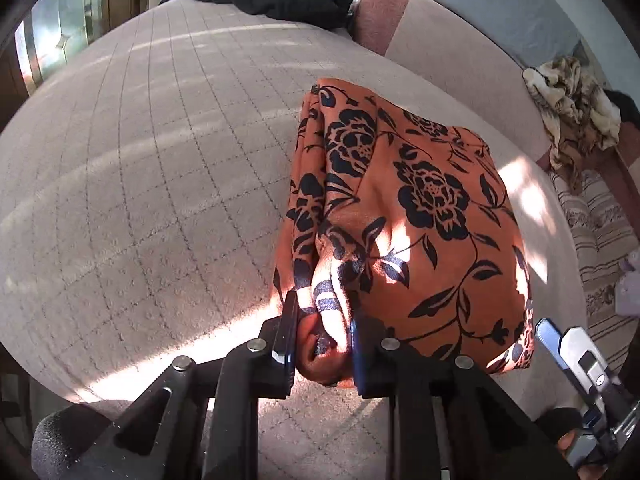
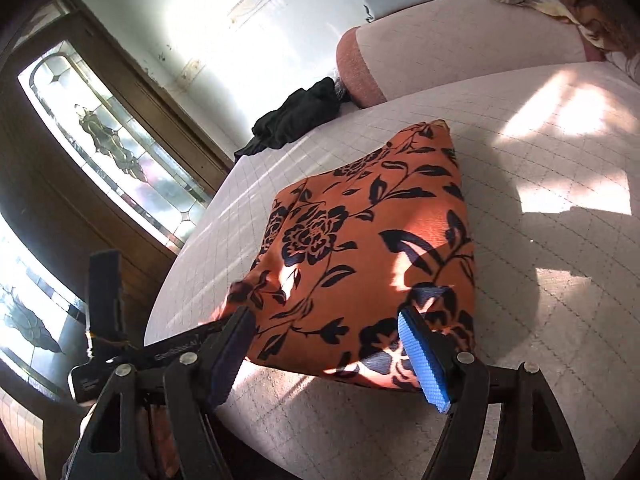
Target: Fold small clothes
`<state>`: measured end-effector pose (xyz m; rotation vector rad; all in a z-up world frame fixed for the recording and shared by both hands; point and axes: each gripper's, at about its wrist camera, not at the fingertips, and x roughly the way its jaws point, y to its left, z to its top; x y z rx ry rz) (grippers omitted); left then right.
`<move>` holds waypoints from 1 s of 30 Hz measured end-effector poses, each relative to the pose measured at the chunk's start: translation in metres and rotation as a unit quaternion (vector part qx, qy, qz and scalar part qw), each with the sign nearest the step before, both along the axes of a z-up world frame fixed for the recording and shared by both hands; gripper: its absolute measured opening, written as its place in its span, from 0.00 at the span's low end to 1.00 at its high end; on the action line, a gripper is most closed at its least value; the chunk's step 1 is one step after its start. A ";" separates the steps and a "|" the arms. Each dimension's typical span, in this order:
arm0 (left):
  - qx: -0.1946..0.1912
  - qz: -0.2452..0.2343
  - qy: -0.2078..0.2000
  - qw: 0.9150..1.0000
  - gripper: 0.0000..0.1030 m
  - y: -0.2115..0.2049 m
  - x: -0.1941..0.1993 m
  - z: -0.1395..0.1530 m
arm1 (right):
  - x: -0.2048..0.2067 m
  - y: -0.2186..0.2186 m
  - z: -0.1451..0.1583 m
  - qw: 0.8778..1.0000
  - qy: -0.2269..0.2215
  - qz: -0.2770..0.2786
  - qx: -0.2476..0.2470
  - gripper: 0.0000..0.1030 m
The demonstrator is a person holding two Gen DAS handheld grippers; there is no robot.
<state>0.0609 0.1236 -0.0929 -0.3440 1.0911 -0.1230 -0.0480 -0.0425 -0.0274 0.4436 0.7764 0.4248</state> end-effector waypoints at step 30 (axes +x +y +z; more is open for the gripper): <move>0.167 -0.041 -0.091 0.981 0.61 -0.062 0.036 0.008 | 0.059 -0.089 -0.042 0.976 0.121 -0.038 0.175 0.78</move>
